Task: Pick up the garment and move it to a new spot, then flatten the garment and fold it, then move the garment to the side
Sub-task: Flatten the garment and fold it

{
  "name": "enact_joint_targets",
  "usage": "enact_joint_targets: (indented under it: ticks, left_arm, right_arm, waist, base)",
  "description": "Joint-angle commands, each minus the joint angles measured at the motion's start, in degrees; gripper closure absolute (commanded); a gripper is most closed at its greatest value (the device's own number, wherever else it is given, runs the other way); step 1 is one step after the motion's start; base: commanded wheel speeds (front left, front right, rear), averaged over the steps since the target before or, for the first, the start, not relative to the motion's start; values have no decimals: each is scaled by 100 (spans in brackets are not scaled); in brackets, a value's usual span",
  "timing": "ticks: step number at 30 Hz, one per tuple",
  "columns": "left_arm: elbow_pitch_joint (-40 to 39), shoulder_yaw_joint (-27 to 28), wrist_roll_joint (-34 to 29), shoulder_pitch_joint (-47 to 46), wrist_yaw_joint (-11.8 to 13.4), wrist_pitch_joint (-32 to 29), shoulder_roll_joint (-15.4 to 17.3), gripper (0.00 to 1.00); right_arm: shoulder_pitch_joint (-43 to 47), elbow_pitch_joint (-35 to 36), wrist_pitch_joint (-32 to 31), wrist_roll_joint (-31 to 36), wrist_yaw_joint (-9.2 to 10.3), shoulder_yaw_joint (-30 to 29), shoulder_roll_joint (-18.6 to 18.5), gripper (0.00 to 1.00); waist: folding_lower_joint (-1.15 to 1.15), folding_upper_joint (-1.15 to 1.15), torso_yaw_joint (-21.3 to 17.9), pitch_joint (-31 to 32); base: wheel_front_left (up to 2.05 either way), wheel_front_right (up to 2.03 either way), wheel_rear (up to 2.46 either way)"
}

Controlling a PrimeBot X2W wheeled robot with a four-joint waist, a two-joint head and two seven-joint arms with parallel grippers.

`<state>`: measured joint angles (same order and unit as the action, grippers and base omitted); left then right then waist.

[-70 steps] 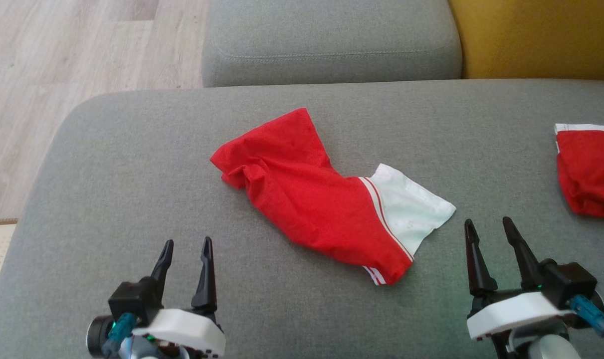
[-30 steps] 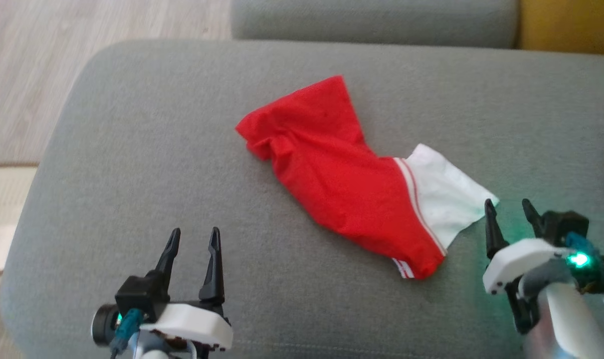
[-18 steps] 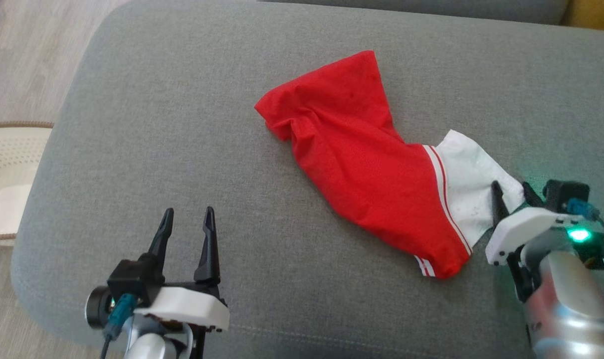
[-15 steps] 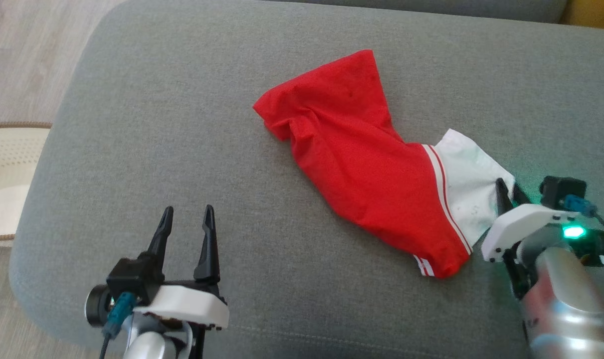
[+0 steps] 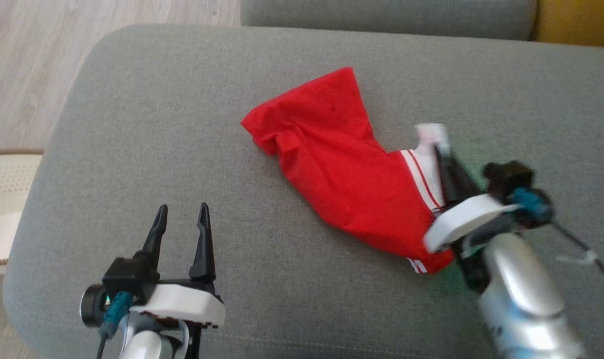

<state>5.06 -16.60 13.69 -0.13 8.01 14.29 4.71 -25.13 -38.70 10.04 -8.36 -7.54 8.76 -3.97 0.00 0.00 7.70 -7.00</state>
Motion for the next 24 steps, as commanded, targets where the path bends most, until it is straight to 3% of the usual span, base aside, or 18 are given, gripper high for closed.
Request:
enact_joint_targets:
  ticks: [1, 9, 14, 18, 19, 20, 24]
  left_arm:
    - [-181, 210, -45, -79, -6, 71, 1, 0]
    - [-265, 290, -23, -73, 19, 71, 18, 0]
    - [-290, 337, -23, -103, 38, 71, 16, 0]
    - [-291, 375, -17, -106, 41, 71, 18, 0]
    - [-290, 383, -17, -106, 40, 71, 17, 0]
    - [-287, 391, -17, -105, 42, 71, 15, 0]
    - [-282, 422, -14, -85, 45, 71, 9, 0]
  right_arm:
    - [176, 572, -32, -228, 5, 590, 100, 100]
    - [945, 2545, -1117, -1019, 5, 3387, 6, 100]
    - [935, 2636, -1351, -1339, 5, 4186, -213, 100]
    - [889, 2550, -1333, -1463, 5, 4431, -279, 100]
    - [881, 2521, -1307, -1496, 5, 4472, -284, 62]
    - [872, 2503, -1281, -1539, 5, 4510, -287, 0]
    - [822, 2533, -1078, -1593, 5, 4361, -309, 0]
  waist:
    - [0, 0, -31, 93]
    - [0, 0, -37, 86]
    - [0, 0, 32, 41]
    - [0, 0, 59, 27]
    - [0, 0, 65, 29]
    - [0, 0, 68, 32]
    - [0, 0, 40, 57]
  base:
    - [0, 0, 0]
    - [0, 0, 0]
    - [0, 0, 0]
    - [0, 0, 0]
    - [0, 0, 0]
    - [0, 0, 0]
    - [0, 0, 0]
